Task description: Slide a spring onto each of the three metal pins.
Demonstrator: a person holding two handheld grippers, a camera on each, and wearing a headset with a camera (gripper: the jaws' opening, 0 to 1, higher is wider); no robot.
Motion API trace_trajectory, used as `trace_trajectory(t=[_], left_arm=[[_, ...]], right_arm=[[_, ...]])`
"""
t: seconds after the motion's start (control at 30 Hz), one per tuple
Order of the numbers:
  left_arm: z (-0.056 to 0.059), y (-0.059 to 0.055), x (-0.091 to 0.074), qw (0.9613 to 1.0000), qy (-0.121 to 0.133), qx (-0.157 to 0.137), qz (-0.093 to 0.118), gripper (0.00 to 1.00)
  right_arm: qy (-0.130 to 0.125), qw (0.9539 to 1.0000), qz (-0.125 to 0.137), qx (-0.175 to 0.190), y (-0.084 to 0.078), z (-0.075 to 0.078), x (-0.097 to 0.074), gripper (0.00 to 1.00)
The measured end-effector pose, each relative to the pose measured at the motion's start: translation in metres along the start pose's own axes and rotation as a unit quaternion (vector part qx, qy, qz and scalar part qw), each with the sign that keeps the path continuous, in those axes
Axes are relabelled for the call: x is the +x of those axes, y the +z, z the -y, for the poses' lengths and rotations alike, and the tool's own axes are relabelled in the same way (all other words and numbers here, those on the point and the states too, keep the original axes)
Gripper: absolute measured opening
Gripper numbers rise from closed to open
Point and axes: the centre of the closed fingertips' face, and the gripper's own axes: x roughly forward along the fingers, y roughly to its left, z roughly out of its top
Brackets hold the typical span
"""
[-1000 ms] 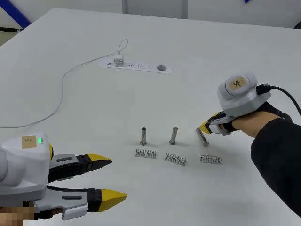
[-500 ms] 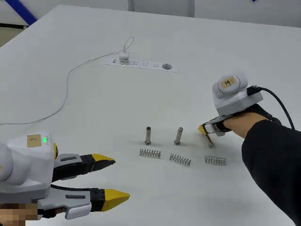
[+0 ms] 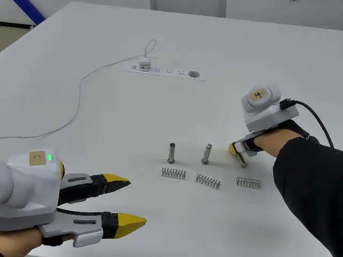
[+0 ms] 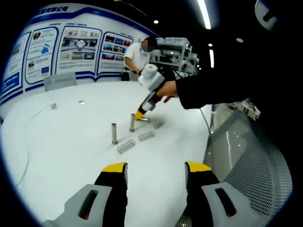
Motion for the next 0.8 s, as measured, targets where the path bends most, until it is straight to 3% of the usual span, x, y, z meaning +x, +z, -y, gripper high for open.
trace_trajectory(t=[0.43,0.8], left_arm=[[-0.001,0.002,0.001,1.0,-0.002,0.001,0.0,0.49],[0.001,0.006,0.002,1.0,-0.005,0.007,0.0,0.48]], right_arm=[[0.006,0.9997,0.008,0.022,-0.001,0.0,-0.002,0.09],[0.015,0.9991,0.04,0.011,0.006,-0.007,-0.026,0.09]])
